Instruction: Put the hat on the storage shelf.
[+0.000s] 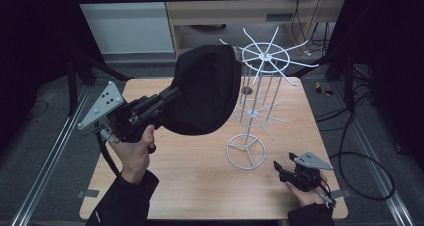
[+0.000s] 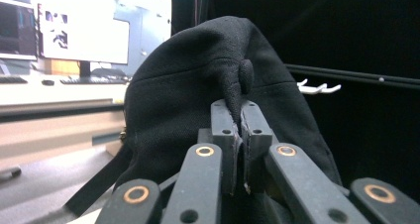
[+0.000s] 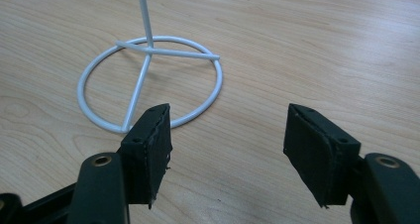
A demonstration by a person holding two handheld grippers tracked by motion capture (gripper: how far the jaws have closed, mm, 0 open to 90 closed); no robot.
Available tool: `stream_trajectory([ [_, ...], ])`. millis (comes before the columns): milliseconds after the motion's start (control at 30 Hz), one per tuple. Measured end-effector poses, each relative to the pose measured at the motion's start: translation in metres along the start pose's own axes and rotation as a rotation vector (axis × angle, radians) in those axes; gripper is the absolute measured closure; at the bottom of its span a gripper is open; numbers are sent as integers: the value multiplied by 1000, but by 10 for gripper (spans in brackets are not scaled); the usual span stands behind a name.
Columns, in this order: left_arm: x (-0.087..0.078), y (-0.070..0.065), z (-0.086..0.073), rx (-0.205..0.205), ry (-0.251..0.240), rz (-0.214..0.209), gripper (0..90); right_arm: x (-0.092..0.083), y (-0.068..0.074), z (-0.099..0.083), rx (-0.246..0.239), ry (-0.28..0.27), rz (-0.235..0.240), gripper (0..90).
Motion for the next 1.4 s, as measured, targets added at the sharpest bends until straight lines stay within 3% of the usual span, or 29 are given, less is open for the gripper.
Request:
stream_trajectory([
  [333, 10, 13, -33, -43, 88, 8, 858, 1, 0, -1, -2, 5, 0, 347],
  [600, 18, 19, -62, -41, 171, 21, 849, 2, 0, -1, -4, 8, 2, 344],
  [967, 32, 20, -80, -39, 231, 26, 825, 2, 0, -2, -7, 12, 3, 336],
  [1167, 31, 23, -85, -19, 247, 43, 685, 2, 0, -2, -10, 9, 1, 334],
  [1200, 27, 24, -86, -19, 244, 47, 617, 2, 0, -2, -12, 10, -1, 332],
  [1300, 21, 27, -86, -11, 245, 60, 550, 2, 0, -2, -9, 9, -1, 330],
  [1333, 14, 29, -88, -2, 251, 70, 482, 2, 0, -2, -8, 7, -1, 322],
  [1400, 9, 30, -89, 3, 257, 78, 458, 2, 0, -2, -6, 7, 0, 320],
])
Point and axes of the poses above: each handheld gripper's, and its own axes: x roughly forward along the jaws, z roughly out of its top, y roughly to its left, the point moved 8 cm from there along x, roughly forward along the jaws, and after that the axes turned 1 degree about -y, right-handed, at the moved point
